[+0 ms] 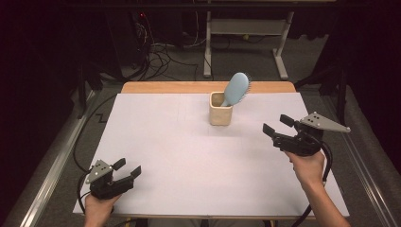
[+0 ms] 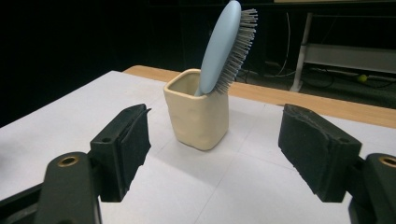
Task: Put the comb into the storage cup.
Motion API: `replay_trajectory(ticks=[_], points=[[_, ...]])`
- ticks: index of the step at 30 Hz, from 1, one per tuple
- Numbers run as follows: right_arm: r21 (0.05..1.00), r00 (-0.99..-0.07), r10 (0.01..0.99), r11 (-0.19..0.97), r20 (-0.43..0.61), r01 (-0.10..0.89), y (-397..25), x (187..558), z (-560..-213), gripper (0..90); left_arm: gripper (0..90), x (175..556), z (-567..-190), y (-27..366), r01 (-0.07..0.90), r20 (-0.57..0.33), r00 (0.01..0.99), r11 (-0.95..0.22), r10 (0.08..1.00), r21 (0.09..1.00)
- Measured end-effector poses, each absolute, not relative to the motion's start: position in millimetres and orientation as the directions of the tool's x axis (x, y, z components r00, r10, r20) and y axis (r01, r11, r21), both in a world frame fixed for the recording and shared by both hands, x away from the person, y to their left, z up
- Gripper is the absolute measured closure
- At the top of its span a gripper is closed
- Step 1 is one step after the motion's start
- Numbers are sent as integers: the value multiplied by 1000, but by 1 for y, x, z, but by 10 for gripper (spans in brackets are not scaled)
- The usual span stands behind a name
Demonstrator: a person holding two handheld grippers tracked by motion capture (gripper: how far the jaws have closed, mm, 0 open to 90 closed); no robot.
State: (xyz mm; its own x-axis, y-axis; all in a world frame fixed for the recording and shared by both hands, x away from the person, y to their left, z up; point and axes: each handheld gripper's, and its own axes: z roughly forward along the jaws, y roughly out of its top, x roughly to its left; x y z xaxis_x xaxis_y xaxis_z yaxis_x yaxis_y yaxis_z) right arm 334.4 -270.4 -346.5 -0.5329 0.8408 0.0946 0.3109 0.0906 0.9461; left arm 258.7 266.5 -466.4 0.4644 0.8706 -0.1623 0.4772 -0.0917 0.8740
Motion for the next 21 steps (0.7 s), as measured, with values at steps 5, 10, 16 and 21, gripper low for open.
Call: replay_trajectory(ticks=[5, 10, 16, 21], points=[[948, -531, 842, 84, 97, 306, -273, 330, -348, 257, 290, 259, -466, 266, 478, -163, 465, -91, 870, 873], [948, -529, 842, 79, 102, 308, -275, 327, -349, 257, 290, 259, -466, 266, 478, -163, 465, -91, 870, 874], [951, -524, 845, 69, 104, 300, -280, 321, -351, 257, 290, 259, -466, 267, 476, -165, 465, -89, 870, 875], [953, -520, 847, 59, 110, 297, -285, 315, -353, 257, 290, 259, -466, 267, 478, -168, 463, -85, 870, 874]])
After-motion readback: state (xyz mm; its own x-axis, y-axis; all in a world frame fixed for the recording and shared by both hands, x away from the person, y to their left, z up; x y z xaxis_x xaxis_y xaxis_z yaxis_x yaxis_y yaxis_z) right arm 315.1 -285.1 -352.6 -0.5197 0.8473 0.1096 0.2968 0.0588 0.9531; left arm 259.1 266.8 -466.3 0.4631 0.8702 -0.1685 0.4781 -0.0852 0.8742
